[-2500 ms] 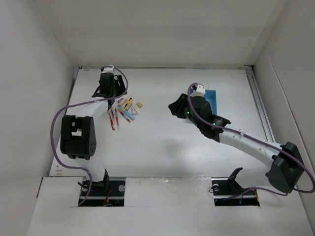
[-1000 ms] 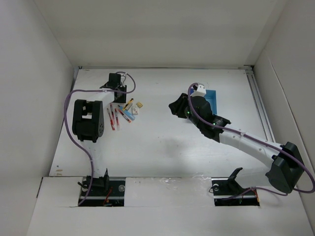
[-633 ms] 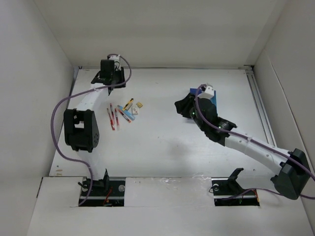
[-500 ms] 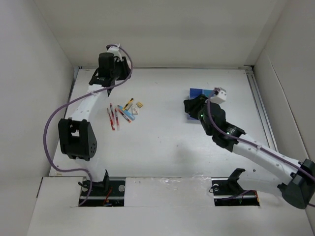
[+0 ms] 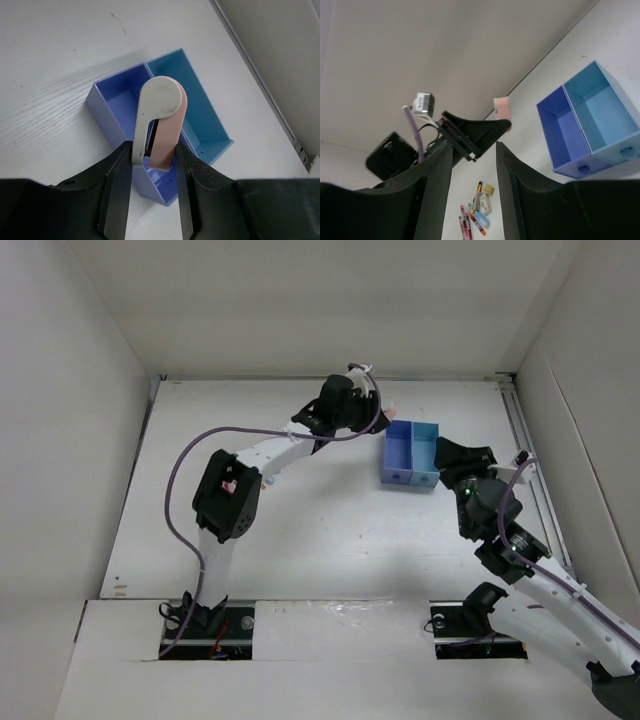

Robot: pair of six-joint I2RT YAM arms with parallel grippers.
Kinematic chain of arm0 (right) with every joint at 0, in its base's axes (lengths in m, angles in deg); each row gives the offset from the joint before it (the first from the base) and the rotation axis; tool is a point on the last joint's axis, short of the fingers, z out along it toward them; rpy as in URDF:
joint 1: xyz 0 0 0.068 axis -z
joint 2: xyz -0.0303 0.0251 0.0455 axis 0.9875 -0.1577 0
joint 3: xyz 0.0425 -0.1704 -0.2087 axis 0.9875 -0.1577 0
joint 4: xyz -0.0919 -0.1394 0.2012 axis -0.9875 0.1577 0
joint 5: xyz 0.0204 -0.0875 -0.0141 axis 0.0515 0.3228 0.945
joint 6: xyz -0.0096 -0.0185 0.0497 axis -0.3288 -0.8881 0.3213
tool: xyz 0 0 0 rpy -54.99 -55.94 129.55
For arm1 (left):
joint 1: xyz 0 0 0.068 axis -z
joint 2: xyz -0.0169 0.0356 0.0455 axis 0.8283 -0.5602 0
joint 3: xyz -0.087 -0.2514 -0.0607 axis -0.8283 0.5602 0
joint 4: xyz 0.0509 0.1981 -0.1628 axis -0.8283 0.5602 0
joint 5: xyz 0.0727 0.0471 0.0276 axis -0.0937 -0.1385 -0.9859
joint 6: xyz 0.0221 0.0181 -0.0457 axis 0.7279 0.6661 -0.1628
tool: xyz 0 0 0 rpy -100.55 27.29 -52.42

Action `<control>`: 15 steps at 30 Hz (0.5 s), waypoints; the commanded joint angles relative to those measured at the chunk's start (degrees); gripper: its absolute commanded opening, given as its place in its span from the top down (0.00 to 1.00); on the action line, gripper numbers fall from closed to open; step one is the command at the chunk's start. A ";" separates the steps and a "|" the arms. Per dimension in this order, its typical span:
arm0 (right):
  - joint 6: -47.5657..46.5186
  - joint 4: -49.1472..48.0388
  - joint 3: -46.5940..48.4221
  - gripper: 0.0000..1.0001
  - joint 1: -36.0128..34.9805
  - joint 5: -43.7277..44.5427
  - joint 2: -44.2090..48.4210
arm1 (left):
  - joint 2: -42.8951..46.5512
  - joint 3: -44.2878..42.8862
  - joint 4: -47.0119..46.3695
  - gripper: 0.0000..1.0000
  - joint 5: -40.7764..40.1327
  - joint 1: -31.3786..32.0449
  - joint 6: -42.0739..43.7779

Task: Sort the stationery into containers
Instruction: Place the stationery in the storage box.

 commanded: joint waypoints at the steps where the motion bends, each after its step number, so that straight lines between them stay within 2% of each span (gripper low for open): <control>1: 1.04 -0.85 -0.51 0.54 0.66 -0.51 -0.13 | -3.03 -6.29 -4.25 0.89 1.74 -0.61 -3.35; 8: 1.04 -0.85 0.10 0.54 1.19 -3.07 -1.88 | -9.80 -11.83 -4.25 0.89 2.27 0.45 -3.36; 15: 1.04 -0.85 0.63 0.54 1.19 -4.12 -2.50 | -13.06 -16.41 -1.71 0.83 2.18 2.12 -2.65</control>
